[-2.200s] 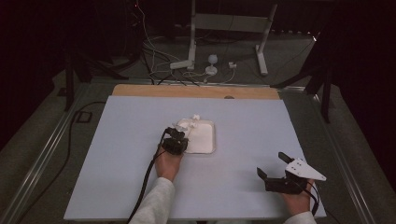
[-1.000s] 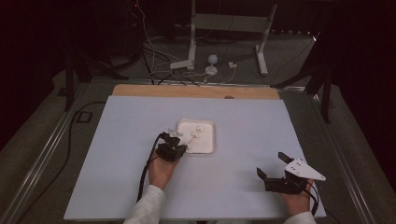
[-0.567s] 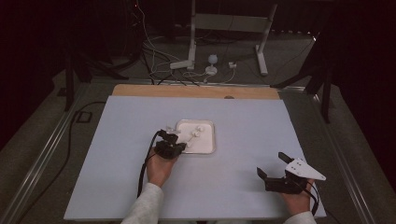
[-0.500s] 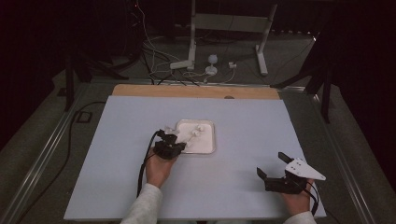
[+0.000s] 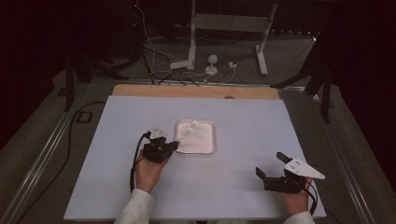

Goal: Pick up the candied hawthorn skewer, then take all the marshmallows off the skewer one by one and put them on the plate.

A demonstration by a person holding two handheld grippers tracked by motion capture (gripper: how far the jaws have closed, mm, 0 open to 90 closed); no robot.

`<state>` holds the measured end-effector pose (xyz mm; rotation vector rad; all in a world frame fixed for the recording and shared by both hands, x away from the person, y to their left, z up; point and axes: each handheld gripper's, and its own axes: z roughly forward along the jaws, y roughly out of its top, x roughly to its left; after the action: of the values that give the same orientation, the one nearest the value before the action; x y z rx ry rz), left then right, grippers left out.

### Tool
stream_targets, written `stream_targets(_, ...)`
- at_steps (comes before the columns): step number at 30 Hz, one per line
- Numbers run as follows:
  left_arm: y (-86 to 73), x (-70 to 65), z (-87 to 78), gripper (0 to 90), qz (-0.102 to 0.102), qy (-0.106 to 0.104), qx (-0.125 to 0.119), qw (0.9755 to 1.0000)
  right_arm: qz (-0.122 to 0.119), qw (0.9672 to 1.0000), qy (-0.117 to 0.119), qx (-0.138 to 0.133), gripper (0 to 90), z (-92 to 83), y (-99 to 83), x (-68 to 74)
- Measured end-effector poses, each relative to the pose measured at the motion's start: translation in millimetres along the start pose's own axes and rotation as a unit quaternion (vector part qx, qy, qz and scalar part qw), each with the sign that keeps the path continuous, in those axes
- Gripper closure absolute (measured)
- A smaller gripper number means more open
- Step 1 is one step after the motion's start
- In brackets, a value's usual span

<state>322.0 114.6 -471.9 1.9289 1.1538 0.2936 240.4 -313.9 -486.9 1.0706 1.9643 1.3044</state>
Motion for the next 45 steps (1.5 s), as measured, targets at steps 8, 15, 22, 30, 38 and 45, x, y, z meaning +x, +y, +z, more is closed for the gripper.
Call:
stream_targets(8,-4.1,6.1,-11.1,90.0,0.015,-0.001,-0.013,0.9998,0.002,1.0000,-0.001,0.000,0.0,1.6,-0.1,-0.2)
stream_targets(15,-7.0,6.9,-22.2,90.0,0.026,0.001,-0.029,0.9992,0.001,1.0000,0.001,0.000,0.0,1.8,0.4,1.1)
stream_targets(22,-12.1,12.3,-32.1,90.0,0.039,-0.010,-0.052,0.9979,0.023,0.9996,0.013,-0.007,0.0,2.8,4.2,0.8)
stream_targets(30,-11.7,12.5,-38.5,90.0,0.049,-0.026,-0.077,0.9955,0.037,0.9983,0.039,-0.023,0.0,5.8,28.2,4.0)
stream_targets(38,-10.3,9.0,-40.7,90.0,0.051,-0.039,-0.086,0.9943,0.051,0.9939,0.096,-0.018,0.0,39.0,58.4,9.4)
stream_targets(45,-9.8,5.2,-40.3,90.0,0.057,-0.050,-0.091,0.9929,0.078,0.9872,0.138,-0.021,0.0,74.0,91.5,18.5)
